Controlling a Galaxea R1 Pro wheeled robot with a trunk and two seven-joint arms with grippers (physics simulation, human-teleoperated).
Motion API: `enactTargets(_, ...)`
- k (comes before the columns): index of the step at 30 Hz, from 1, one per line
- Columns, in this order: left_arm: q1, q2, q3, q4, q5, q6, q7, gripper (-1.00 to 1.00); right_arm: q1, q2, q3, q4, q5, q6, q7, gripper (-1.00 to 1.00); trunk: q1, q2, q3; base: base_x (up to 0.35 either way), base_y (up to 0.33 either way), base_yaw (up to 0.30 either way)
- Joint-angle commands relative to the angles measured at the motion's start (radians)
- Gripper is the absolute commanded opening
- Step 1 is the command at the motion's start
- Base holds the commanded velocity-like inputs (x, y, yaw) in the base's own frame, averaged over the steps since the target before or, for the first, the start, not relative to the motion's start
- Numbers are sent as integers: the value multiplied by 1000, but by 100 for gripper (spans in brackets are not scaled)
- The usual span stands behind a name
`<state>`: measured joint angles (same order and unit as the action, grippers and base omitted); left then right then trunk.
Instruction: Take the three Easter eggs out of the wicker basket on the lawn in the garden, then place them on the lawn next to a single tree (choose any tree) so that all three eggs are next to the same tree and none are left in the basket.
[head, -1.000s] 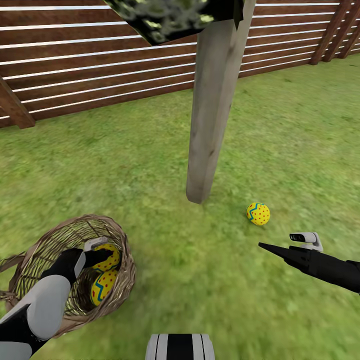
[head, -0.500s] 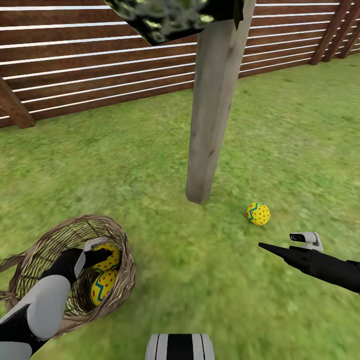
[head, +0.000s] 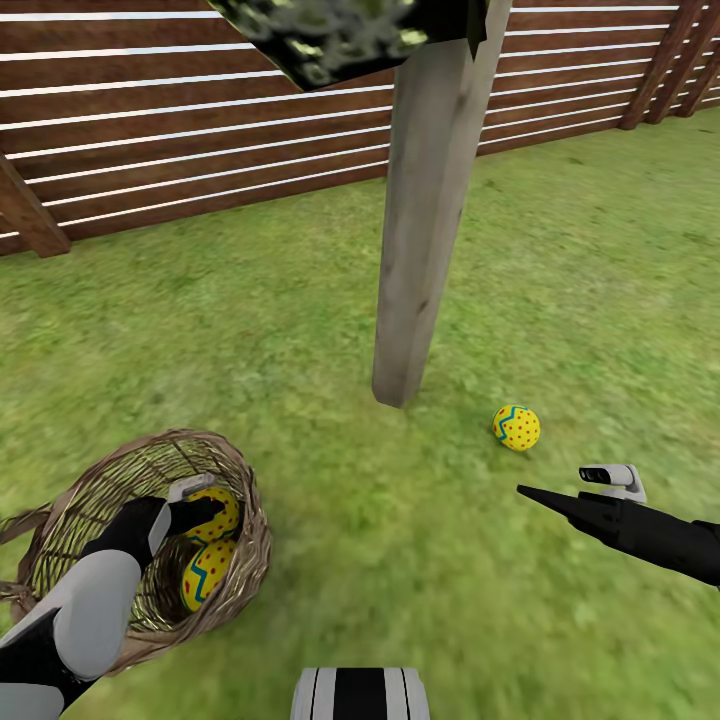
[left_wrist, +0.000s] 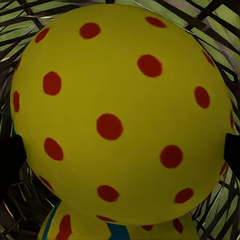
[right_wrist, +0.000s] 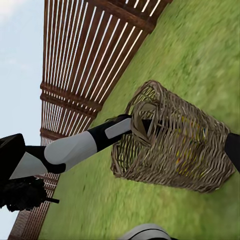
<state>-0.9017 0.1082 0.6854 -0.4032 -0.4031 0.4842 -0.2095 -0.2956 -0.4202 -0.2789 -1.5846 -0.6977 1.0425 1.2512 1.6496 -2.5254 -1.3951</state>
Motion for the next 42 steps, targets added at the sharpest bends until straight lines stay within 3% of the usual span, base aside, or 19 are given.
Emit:
enactTargets(1,-1,-1,8,-2,-13,4,-8,-100,0,0,0,0,0,5,2,100,0,0,-1,0,0,0)
enactTargets(13,0,-1,9,-2,-13,4,-8,-100,0,0,0,0,0,5,3,100,0,0,-1,0,0,0)
enactTargets(17,-1,-1,9,-2,-13,5,-8,-100,0,0,0,0,0,5,3,100,-2,1,15,0,0,0)
enactTargets(42,-2,-1,9,1,-11,23,-8,-100,0,0,0,0,0,5,2,100,-4,2,30,0,0,0)
